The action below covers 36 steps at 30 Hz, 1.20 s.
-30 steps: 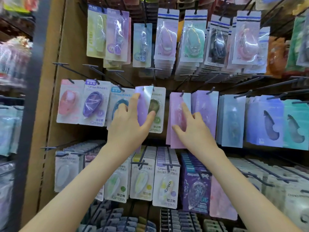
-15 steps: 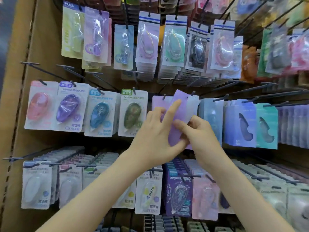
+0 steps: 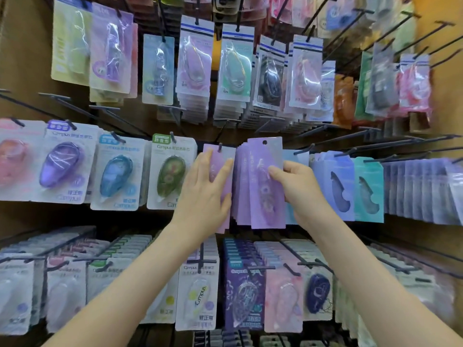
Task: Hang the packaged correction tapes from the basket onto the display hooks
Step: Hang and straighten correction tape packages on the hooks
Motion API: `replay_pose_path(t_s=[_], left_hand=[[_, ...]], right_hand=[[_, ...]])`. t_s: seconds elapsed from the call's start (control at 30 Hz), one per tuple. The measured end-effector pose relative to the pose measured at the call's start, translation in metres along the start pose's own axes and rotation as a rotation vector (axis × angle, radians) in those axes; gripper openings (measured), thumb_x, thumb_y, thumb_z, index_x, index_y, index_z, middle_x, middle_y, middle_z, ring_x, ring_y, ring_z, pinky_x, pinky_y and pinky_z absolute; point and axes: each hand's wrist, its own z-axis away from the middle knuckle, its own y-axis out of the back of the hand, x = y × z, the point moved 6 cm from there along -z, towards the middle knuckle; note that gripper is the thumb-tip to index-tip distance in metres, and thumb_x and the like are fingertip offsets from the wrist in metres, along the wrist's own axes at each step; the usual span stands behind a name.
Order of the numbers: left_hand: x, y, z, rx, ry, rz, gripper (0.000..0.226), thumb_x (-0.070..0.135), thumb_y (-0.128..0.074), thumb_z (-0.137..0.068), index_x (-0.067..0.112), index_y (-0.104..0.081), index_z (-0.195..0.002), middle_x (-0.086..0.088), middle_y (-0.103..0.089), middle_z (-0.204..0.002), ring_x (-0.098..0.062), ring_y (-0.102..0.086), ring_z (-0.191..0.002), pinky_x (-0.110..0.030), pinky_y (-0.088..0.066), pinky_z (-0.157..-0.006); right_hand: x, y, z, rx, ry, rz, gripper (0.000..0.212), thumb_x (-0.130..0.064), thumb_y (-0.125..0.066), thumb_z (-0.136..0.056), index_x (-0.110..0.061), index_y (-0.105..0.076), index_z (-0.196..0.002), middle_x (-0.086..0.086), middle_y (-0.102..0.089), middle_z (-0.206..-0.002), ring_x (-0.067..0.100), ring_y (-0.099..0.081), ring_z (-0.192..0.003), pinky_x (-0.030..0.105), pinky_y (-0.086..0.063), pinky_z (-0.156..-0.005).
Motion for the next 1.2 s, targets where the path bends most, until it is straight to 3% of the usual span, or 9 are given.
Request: replay_pose_path(t_s=[0.27,0.4,0.47,0.53,0.6,0.7,0.9,1.0,1.2], left_hand=[[-0.002,0.004,-0.001,0.040,-0.030,0.028,0.062,0.023,-0.056,-0.077,0.008,-0.049,-0.137,-0.030,-0.027,-0.149,-0.048,-0.028,-0.137,-0.055,-0.029,-0.107],[0.001,0.001,-0.003,0.013,0.010,0.065,0.065,0.027,-0.056,-0.078,0.008,-0.047,-0.139,-0.029,-0.023,-0.151,-0.047,-0.025,-0.139,-0.058,-0.028,-0.110],[0.002,-0.001,-0.003,-0.001,0.021,0.063,0.066,0.029,-0.056,-0.079,0.009,-0.045,-0.141,-0.029,-0.021,-0.152,-0.045,-0.022,-0.141,-0.058,-0.026,-0.111],[0.001,-0.002,-0.002,-0.005,0.023,0.075,0.066,0.027,-0.060,-0.081,0.009,-0.043,-0.142,-0.028,-0.019,-0.153,-0.043,-0.019,-0.142,-0.057,-0.023,-0.112],[0.001,-0.004,-0.002,-0.009,0.023,0.086,0.067,0.022,-0.068,-0.082,0.009,-0.042,-0.142,-0.027,-0.016,-0.154,-0.042,-0.015,-0.143,-0.058,-0.020,-0.112],[0.003,-0.004,-0.002,-0.013,0.018,0.069,0.071,0.021,-0.071,-0.081,0.009,-0.040,-0.144,-0.027,-0.013,-0.155,-0.042,-0.013,-0.144,-0.056,-0.017,-0.112],[0.006,0.007,0.011,-0.036,-0.011,-0.013,0.070,0.028,-0.072,-0.078,0.005,-0.046,-0.139,-0.033,-0.025,-0.149,-0.048,-0.028,-0.137,-0.058,-0.029,-0.108],[0.005,0.025,0.036,-0.021,0.033,0.006,0.066,0.043,-0.053,-0.085,0.010,-0.044,-0.141,-0.027,-0.025,-0.151,-0.041,-0.027,-0.139,-0.049,-0.026,-0.111],[-0.039,0.087,0.140,-0.028,0.218,0.040,0.058,0.036,-0.049,-0.090,0.017,-0.039,-0.144,-0.012,-0.023,-0.155,-0.020,-0.019,-0.144,-0.033,-0.020,-0.112]], right_hand=[[0.004,-0.002,-0.008,-0.051,-0.086,0.005,0.018,-0.023,-0.056,-0.095,-0.011,-0.061,-0.082,0.012,-0.063,-0.085,0.023,-0.058,-0.074,0.028,-0.039,-0.064],[0.005,0.002,-0.009,0.030,-0.039,0.164,0.013,-0.026,-0.058,-0.094,-0.018,-0.051,-0.101,0.000,-0.057,-0.088,0.012,-0.054,-0.076,0.024,-0.038,-0.060],[0.002,0.004,-0.002,0.126,0.103,0.220,0.029,-0.019,-0.058,-0.093,-0.020,-0.044,-0.118,-0.003,-0.054,-0.089,0.011,-0.053,-0.080,0.021,-0.040,-0.063],[-0.002,-0.001,0.011,0.175,0.319,0.314,0.041,-0.019,-0.054,-0.094,-0.020,-0.040,-0.133,-0.001,-0.050,-0.112,0.015,-0.048,-0.103,0.023,-0.041,-0.083],[-0.002,-0.016,0.022,0.130,0.486,0.535,0.053,-0.029,-0.052,-0.096,-0.023,-0.032,-0.145,0.003,-0.038,-0.136,0.018,-0.032,-0.123,0.030,-0.031,-0.101],[0.003,-0.033,0.024,0.029,0.505,0.777,0.071,-0.038,-0.052,-0.094,-0.026,-0.014,-0.153,0.006,-0.019,-0.154,0.021,-0.014,-0.134,0.032,-0.019,-0.111],[0.010,-0.038,0.024,-0.025,0.422,0.883,0.081,-0.036,-0.054,-0.093,-0.028,-0.001,-0.153,0.010,-0.003,-0.159,0.027,-0.003,-0.144,0.043,-0.009,-0.116],[-0.001,-0.049,0.045,0.019,0.490,0.788,0.082,-0.030,-0.058,-0.091,-0.027,-0.006,-0.154,0.012,-0.002,-0.160,0.027,0.001,-0.146,0.044,-0.006,-0.116],[-0.030,-0.127,0.132,-0.002,0.778,0.461,0.070,-0.011,-0.064,-0.079,-0.013,-0.040,-0.145,0.019,-0.039,-0.145,0.031,-0.029,-0.134,0.046,-0.029,-0.109]])
